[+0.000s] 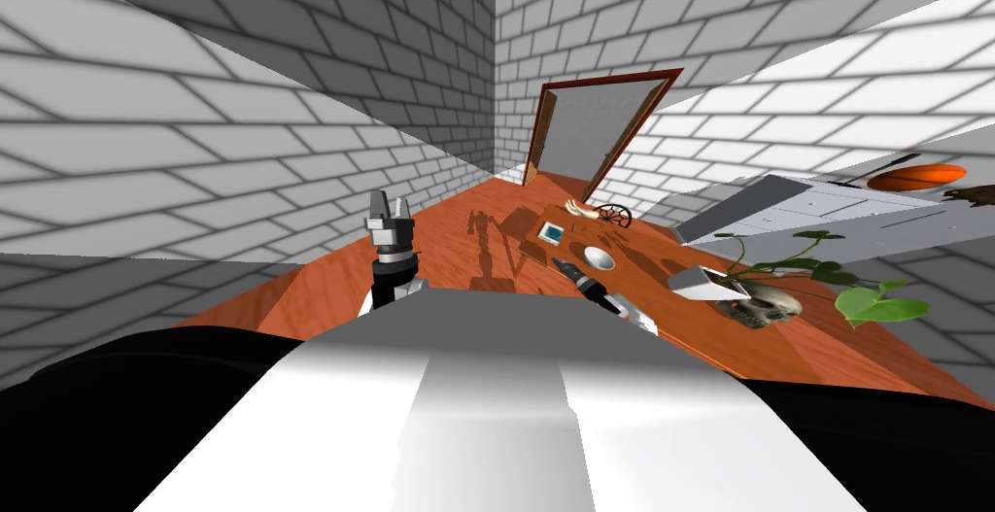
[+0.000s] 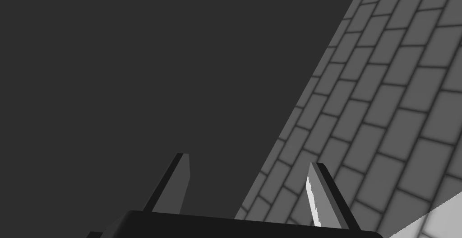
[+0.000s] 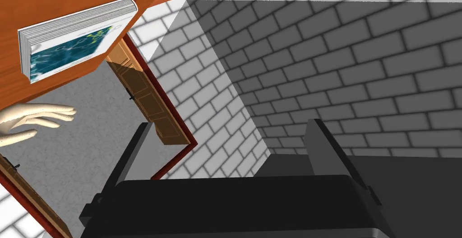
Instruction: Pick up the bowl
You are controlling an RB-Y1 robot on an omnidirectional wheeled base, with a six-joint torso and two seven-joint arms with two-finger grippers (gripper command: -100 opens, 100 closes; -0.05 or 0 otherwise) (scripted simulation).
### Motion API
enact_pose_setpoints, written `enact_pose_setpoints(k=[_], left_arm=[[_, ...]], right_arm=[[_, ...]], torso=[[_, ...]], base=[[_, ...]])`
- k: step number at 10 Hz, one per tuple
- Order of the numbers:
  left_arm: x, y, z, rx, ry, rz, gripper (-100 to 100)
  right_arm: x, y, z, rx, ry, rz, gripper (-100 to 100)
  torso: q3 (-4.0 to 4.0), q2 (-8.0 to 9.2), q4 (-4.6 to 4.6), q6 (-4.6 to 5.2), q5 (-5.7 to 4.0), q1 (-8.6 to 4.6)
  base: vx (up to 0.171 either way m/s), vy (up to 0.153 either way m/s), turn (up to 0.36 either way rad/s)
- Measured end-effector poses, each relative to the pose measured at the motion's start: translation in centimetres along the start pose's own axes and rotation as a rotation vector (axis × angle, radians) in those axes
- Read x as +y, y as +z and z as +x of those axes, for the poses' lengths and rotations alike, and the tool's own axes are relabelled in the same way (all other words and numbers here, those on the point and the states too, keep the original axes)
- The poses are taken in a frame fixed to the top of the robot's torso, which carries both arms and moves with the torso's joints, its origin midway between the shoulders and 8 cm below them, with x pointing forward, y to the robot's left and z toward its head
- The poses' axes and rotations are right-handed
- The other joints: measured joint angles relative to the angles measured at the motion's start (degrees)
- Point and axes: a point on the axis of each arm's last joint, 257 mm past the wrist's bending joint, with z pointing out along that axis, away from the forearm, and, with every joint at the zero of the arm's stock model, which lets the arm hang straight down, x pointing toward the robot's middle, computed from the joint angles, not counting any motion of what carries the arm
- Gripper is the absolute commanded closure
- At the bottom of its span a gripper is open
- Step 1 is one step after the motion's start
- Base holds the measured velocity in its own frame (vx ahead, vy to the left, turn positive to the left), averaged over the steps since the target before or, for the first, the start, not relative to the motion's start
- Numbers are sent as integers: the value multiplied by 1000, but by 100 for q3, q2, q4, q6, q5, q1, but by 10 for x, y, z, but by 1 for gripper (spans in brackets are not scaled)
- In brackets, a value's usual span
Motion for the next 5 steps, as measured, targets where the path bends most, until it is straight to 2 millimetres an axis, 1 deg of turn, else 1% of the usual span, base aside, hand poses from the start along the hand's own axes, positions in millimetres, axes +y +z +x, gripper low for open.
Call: enact_pose_setpoints(k=[2, 3, 4, 5], left_arm=[[0, 0, 0, 0, 0, 0, 0], [0, 0, 0, 0, 0, 0, 0], [0, 0, 0, 0, 0, 0, 0], [0, 0, 0, 0, 0, 0, 0]], right_arm=[[-23, -13, 9, 58, -62, 43, -100], [-36, -18, 12, 80, -82, 64, -100], [-43, -19, 16, 90, -87, 77, -100], [-55, -28, 18, 123, -120, 101, -100]], torso=[[0, -1, 0, 1, 0, -9], [-1, -2, -1, 3, -2, -11], [0, 1, 0, 4, -4, -18], [0, 0, 0, 1, -2, -15]], base=[[26, 49, 71], [18, 22, -8], [23, 39, 97], [30, 38, 62]])
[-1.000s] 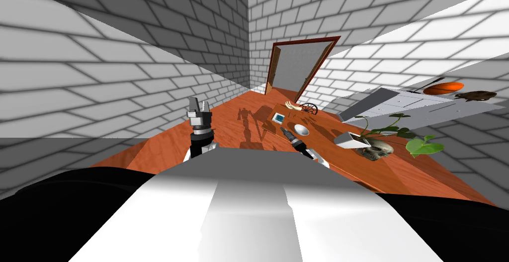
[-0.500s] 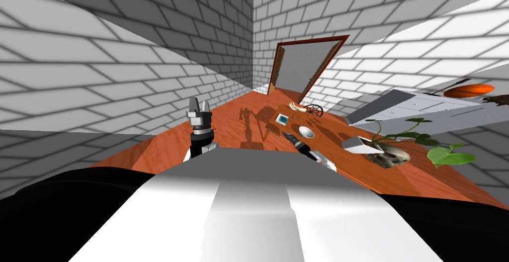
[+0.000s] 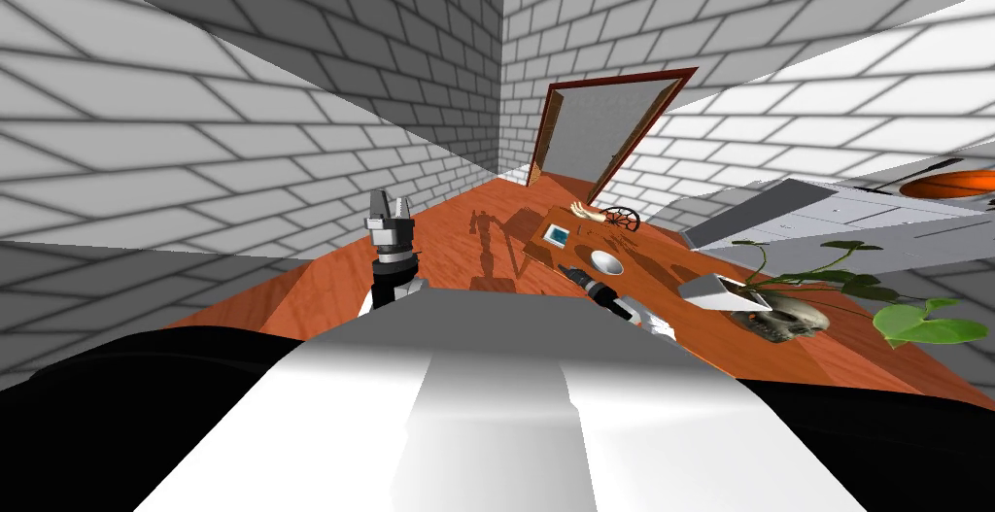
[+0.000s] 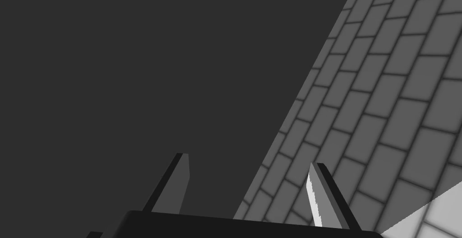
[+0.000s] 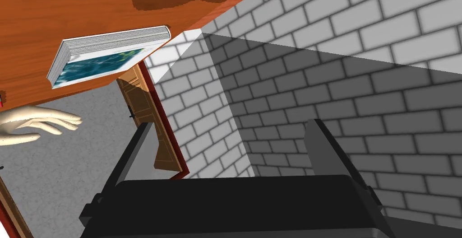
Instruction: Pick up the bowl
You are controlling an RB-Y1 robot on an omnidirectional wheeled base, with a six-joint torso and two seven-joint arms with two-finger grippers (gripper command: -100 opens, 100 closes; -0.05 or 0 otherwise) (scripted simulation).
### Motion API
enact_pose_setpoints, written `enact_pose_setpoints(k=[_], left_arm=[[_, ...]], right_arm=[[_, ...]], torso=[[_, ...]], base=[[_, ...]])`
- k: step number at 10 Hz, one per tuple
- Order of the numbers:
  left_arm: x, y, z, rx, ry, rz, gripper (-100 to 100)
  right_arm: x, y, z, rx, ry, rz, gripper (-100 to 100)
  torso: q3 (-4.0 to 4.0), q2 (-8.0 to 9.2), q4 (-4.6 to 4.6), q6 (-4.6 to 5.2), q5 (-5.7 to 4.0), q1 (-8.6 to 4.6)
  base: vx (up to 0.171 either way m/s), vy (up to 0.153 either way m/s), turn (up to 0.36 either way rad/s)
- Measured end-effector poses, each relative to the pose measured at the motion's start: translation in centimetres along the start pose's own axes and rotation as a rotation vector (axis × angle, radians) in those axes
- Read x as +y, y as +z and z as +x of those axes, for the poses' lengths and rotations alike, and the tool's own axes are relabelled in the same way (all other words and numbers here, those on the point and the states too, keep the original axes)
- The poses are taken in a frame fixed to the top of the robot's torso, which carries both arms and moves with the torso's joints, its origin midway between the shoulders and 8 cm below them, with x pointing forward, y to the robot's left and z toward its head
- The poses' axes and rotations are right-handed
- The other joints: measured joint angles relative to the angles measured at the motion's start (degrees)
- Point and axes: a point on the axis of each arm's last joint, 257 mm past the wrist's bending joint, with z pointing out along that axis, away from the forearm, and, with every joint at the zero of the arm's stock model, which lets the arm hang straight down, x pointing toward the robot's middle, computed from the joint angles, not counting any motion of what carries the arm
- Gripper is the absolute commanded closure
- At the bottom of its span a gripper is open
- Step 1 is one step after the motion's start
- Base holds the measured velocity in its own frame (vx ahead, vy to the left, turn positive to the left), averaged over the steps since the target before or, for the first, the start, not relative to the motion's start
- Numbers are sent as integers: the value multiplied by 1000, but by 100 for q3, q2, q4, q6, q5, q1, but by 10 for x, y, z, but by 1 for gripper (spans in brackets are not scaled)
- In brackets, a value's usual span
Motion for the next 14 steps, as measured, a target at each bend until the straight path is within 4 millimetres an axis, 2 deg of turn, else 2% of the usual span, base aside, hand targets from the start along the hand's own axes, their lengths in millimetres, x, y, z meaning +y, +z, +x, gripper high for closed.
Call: enact_pose_setpoints(k=[2, 3, 5, 7, 10, 13, 14], left_arm=[[0, 0, 0, 0, 0, 0, 0], [0, 0, 0, 0, 0, 0, 0], [0, 0, 0, 0, 0, 0, 0], [0, 0, 0, 0, 0, 0, 0], [0, 0, 0, 0, 0, 0, 0], [0, 0, 0, 0, 0, 0, 0], [0, 0, 0, 0, 0, 0, 0]], right_arm=[[-15, -5, 10, 29, -23, 29, -100], [-28, -11, 17, 57, -53, 49, -100], [-53, -31, 32, 117, -102, 98, -100], [-72, -37, 36, 145, -127, 130, -100], [-118, -73, 51, 246, -213, 212, -100], [-148, -91, 59, 306, -254, 272, -100], [-167, -110, 65, 344, -277, 304, -100]], torso=[[1, 2, 0, 3, -2, -5], [-1, -1, 0, 0, -2, -3], [-2, -4, -1, 1, -1, -3], [-1, -2, -1, 3, -2, -6], [-8, -13, -3, 2, -2, -7], [-4, -6, -2, 2, -4, -13], [-7, -13, -3, 2, -3, -14]], base=[[22, 25, 41], [31, 30, 65], [40, 28, 82], [34, 20, 57], [52, 17, 67], [47, 4, 102], [54, -3, 47]])
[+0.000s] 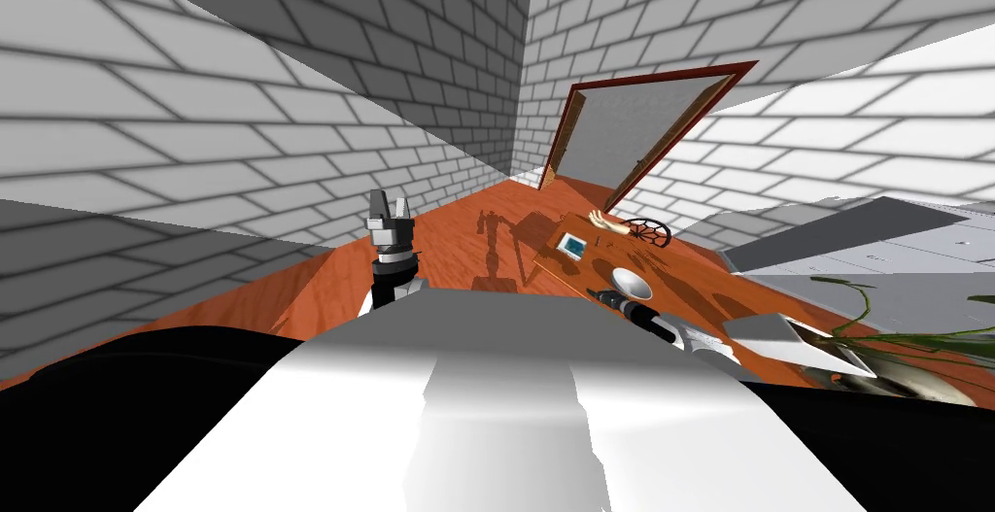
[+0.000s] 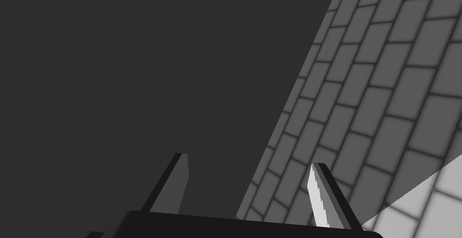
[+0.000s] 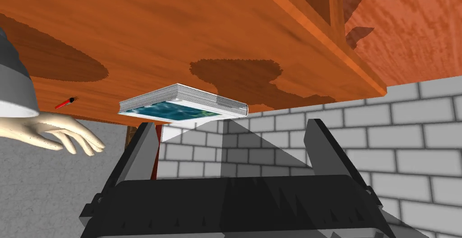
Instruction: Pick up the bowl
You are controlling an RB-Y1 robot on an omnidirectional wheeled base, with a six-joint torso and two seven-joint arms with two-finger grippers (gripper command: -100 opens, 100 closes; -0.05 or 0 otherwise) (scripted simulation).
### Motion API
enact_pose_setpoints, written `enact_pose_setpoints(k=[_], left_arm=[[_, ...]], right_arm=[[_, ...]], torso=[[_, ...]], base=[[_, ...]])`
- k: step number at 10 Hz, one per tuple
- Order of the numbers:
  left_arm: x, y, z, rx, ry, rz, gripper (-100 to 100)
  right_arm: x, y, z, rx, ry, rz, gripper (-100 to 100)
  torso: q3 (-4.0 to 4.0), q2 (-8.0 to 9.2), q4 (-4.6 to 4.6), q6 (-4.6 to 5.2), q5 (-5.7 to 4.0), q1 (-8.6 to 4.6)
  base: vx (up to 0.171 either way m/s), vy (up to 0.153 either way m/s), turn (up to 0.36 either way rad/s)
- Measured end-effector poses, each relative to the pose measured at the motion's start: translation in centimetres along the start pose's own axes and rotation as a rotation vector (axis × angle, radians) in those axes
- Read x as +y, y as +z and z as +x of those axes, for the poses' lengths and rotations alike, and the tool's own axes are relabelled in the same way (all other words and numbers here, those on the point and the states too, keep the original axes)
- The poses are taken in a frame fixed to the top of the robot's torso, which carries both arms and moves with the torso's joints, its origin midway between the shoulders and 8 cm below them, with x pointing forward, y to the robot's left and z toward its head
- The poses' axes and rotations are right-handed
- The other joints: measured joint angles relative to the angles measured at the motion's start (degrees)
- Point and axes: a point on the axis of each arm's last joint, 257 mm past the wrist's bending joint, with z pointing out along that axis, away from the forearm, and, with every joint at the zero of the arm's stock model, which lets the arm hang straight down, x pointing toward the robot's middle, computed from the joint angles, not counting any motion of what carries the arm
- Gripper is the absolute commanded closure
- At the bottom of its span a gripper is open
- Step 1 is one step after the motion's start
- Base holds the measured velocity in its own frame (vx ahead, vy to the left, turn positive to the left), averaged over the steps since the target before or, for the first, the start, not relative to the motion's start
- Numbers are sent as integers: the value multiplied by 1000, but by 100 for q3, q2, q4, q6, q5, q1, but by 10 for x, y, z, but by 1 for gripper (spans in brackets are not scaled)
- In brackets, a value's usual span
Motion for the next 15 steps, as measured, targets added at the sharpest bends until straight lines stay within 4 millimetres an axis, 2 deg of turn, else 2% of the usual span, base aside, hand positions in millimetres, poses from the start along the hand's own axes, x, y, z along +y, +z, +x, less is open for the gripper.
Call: enact_pose_setpoints(k=[1, 4, 5, 9, 11, 12, 13, 15], left_arm=[[0, 0, 0, 0, 0, 0, 0], [0, 0, 0, 0, 0, 0, 0], [0, 0, 0, 0, 0, 0, 0], [0, 0, 0, 0, 0, 0, 0], [0, 0, 0, 0, 0, 0, 0], [0, 0, 0, 0, 0, 0, 0], [0, 0, 0, 0, 0, 0, 0], [0, 0, 0, 0, 0, 0, 0]], right_arm=[[-7, -7, 8, 20, -16, 13, -100], [-63, -39, 48, 150, -96, 117, -100], [-76, -52, 61, 196, -124, 145, -100], [-100, -73, 91, 266, -157, 198, -100], [-123, -101, 123, 357, -194, 243, -100], [-128, -114, 133, 393, -212, 251, -100], [-132, -124, 154, 434, -213, 269, -100], [-134, -132, 161, 459, -230, 267, -100]], torso=[[1, 4, 0, 2, -1, 1], [-13, -22, -5, -3, -3, -13], [-14, -23, -5, 0, -4, -17], [6, 11, 2, 2, -3, -4], [-10, -16, -4, -1, -7, -28], [-13, -22, -5, 0, -8, -34], [-15, -24, -6, -1, -12, -37], [3, 8, 1, 3, -5, -9]], base=[[61, -9, 102], [114, -40, 169], [71, -42, 30], [41, -25, 83], [117, -98, 141], [124, -110, 134], [69, -80, 70], [23, -39, 41]])
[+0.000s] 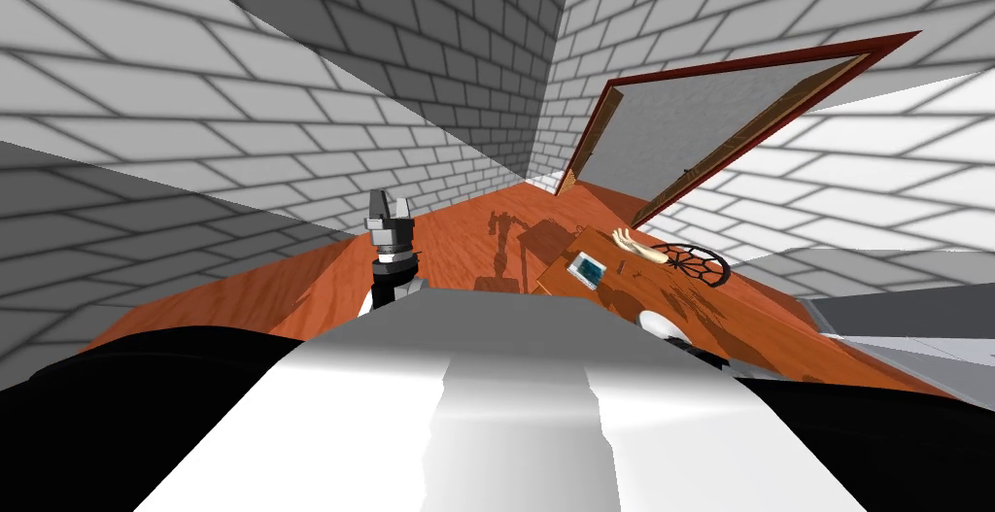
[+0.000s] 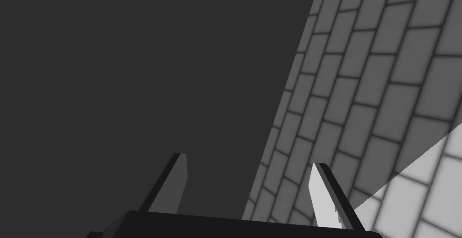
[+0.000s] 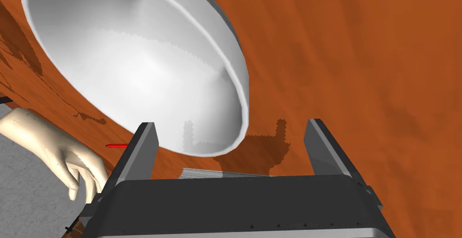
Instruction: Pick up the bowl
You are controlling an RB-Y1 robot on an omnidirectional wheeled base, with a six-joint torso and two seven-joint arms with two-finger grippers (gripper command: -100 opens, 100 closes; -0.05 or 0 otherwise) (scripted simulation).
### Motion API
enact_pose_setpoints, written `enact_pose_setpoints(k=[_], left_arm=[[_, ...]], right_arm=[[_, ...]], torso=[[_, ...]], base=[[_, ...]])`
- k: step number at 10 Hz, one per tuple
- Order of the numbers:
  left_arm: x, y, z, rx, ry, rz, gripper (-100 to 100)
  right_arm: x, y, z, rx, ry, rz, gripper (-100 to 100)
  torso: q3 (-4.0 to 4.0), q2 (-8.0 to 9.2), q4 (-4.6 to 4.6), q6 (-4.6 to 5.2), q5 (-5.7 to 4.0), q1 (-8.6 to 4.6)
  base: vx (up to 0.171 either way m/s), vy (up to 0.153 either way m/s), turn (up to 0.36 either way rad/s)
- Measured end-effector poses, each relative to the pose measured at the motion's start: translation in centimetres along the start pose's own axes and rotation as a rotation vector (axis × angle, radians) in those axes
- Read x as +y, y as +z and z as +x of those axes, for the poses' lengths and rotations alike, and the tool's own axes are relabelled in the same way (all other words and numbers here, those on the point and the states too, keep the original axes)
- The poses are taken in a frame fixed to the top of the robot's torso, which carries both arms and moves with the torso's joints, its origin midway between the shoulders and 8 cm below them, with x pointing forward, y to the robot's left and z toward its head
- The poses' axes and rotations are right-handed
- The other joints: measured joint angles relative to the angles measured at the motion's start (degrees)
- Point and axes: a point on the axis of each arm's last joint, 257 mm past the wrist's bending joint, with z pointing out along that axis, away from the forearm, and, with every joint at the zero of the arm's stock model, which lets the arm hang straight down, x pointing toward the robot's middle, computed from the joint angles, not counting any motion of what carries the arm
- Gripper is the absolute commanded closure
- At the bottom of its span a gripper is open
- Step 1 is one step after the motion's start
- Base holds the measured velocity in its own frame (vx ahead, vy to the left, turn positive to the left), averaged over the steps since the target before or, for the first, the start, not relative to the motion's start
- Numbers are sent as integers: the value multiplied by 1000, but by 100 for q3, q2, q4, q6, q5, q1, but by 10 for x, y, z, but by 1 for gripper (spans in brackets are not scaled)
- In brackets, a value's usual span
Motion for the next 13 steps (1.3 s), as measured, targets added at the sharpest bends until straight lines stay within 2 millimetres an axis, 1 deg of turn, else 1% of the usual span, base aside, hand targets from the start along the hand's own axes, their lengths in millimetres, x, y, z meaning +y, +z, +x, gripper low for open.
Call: enact_pose_setpoints(k=[1, 2, 3, 6, 7, 8, 12, 13], left_arm=[[0, 0, 0, 0, 0, 0, 0], [0, 0, 0, 0, 0, 0, 0], [0, 0, 0, 0, 0, 0, 0], [0, 0, 0, 0, 0, 0, 0], [0, 0, 0, 0, 0, 0, 0], [0, 0, 0, 0, 0, 0, 0], [0, 0, 0, 0, 0, 0, 0], [0, 0, 0, 0, 0, 0, 0]], right_arm=[[8, 2, 13, 24, 1, -8, -100], [10, 2, 14, 27, -1, -11, 0], [10, 2, 14, 26, -1, -11, -100], [29, 13, 16, 31, 12, -9, -100], [30, 15, 17, 34, 17, -4, -100], [30, 15, 17, 34, 15, -5, 100], [30, 15, 17, 33, 17, -5, 100], [31, 15, 17, 33, 17, -5, 0]], torso=[[1, 0, 1, -3, -1, -3], [3, 4, 1, -1, 1, 4], [6, 9, 3, 0, 3, 12], [11, 17, 5, -1, -3, -14], [9, 15, 4, 0, -2, -7], [9, 14, 4, 0, 1, 6], [7, 12, 3, -2, 5, 16], [7, 12, 3, -2, 7, 17]], base=[[21, -30, 29], [3, -5, -3], [-7, -49, 61], [-10, -72, 47], [-1, -18, 4], [0, 0, 0], [0, 0, 0], [0, 0, 0]])
